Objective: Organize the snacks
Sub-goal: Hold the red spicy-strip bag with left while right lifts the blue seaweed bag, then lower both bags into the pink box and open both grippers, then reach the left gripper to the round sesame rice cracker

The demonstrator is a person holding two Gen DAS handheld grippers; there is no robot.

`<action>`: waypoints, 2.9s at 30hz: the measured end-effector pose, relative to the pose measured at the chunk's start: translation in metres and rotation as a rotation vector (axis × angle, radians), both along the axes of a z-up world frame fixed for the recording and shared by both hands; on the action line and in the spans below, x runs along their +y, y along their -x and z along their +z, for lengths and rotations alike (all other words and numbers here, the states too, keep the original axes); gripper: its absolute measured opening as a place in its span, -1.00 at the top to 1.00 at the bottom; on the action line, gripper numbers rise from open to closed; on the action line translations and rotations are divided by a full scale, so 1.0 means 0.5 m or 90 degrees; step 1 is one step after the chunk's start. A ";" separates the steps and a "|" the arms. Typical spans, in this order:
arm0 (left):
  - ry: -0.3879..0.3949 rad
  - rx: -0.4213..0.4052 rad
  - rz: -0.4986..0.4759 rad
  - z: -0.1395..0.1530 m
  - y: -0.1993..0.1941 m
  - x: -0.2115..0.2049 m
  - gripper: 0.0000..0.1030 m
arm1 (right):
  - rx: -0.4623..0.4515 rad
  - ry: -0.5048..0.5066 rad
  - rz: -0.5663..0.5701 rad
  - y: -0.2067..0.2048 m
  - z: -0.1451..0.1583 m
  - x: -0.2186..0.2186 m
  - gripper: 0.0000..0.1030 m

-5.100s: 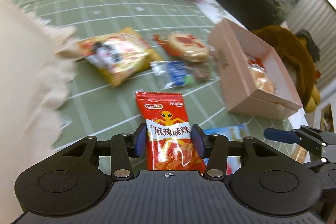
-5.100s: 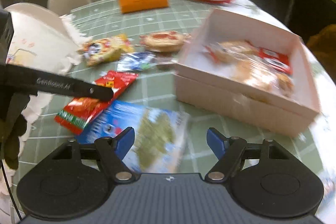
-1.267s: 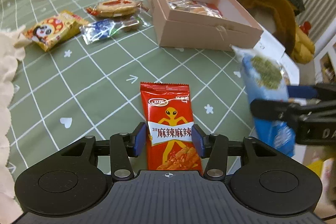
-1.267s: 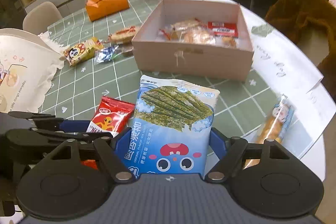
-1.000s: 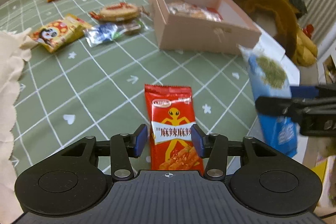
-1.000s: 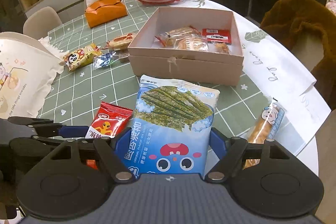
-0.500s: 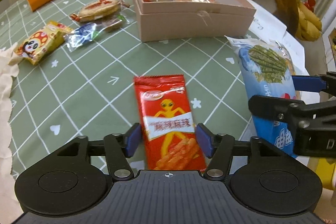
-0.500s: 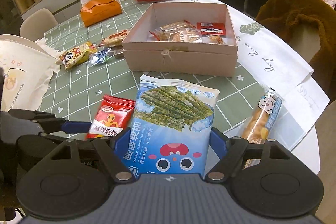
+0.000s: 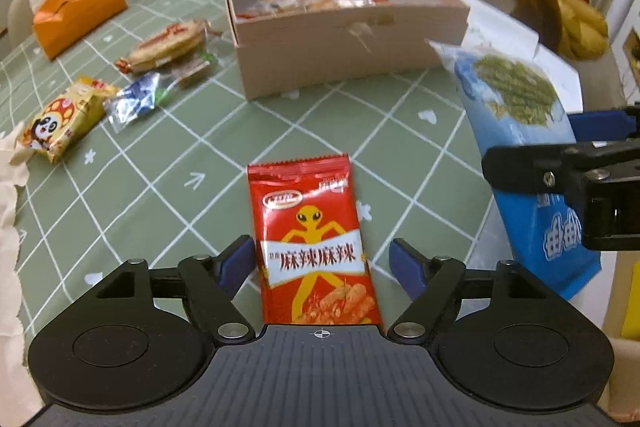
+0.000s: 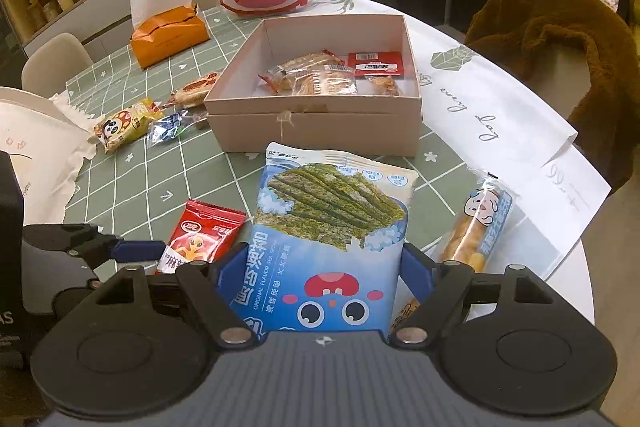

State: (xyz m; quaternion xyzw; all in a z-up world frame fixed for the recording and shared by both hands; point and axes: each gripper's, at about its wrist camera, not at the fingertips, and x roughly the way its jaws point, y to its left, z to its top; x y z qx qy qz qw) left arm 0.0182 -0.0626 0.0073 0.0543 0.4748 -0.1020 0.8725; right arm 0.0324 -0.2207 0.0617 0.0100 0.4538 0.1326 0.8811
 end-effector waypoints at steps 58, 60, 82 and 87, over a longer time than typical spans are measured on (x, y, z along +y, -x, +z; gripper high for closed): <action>0.199 -0.027 0.144 -0.001 -0.315 0.277 -0.02 | 0.055 -0.015 -0.008 -0.123 -0.004 -0.044 -0.64; 0.216 -0.018 0.155 -0.002 -0.281 0.278 -0.02 | 0.061 -0.022 -0.002 -0.119 -0.009 -0.028 -0.64; 0.242 -0.027 0.332 0.049 -0.121 0.362 -0.03 | -0.009 0.051 0.140 -0.213 -0.058 0.360 -0.66; 0.261 -0.017 0.329 0.043 -0.118 0.360 -0.03 | -0.010 0.052 0.155 -0.195 -0.046 0.347 -0.16</action>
